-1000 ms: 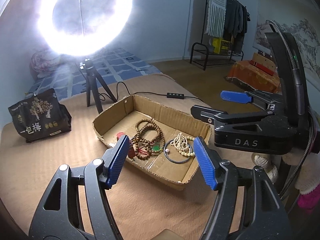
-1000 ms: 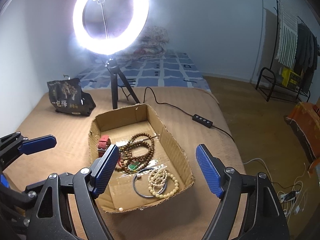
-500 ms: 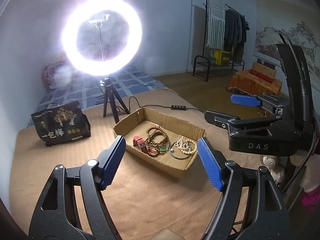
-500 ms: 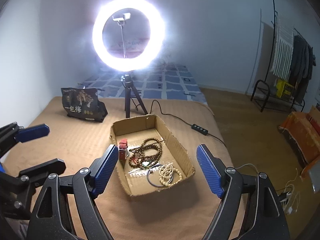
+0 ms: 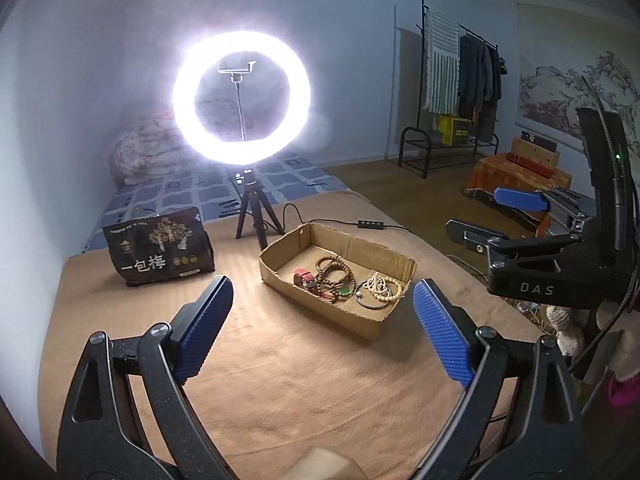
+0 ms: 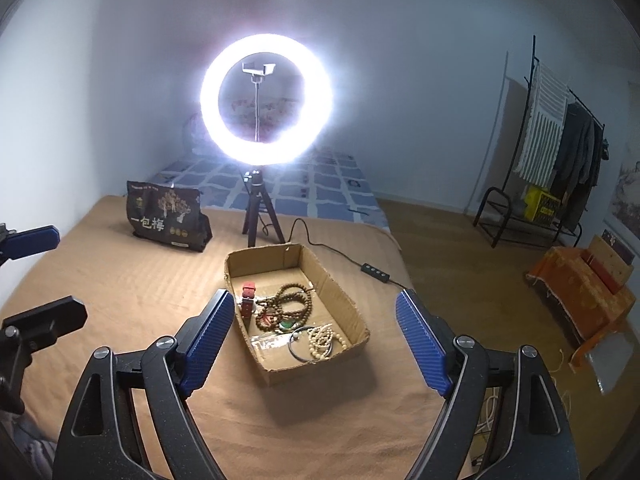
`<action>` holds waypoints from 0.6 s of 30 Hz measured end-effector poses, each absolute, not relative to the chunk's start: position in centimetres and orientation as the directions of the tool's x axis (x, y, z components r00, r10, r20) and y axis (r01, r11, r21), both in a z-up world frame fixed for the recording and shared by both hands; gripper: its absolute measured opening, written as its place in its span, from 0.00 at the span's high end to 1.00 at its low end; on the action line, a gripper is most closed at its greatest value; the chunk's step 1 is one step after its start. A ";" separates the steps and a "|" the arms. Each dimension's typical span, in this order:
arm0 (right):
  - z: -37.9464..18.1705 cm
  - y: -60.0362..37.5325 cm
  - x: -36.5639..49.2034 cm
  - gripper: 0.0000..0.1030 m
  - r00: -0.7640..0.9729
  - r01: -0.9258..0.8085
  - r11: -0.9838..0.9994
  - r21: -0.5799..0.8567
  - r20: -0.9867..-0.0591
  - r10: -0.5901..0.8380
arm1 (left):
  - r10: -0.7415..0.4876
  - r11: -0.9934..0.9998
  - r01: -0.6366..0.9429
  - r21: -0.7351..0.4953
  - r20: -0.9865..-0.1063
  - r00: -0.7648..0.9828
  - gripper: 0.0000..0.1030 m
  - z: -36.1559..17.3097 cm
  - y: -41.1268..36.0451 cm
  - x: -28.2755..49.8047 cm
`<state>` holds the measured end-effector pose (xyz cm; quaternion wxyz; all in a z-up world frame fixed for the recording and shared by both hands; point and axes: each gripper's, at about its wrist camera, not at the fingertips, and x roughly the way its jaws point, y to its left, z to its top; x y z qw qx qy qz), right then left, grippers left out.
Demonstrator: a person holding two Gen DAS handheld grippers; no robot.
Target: Organize jewelry
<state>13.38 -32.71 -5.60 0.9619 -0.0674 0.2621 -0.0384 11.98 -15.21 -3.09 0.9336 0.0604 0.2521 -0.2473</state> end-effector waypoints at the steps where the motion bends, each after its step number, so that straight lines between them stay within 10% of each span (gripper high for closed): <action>1: -5.5 -32.7 13.3 0.19 0.861 0.036 0.989 -0.147 -0.498 -0.105 | -0.429 0.871 0.490 -0.010 -0.500 0.752 0.08 -3.0 -15.1 11.9; 18: -5.3 -32.6 12.5 0.18 0.872 0.059 0.986 -0.157 -0.473 -0.127 | -0.354 0.902 0.429 0.040 -0.502 0.789 0.01 -2.7 -14.8 11.3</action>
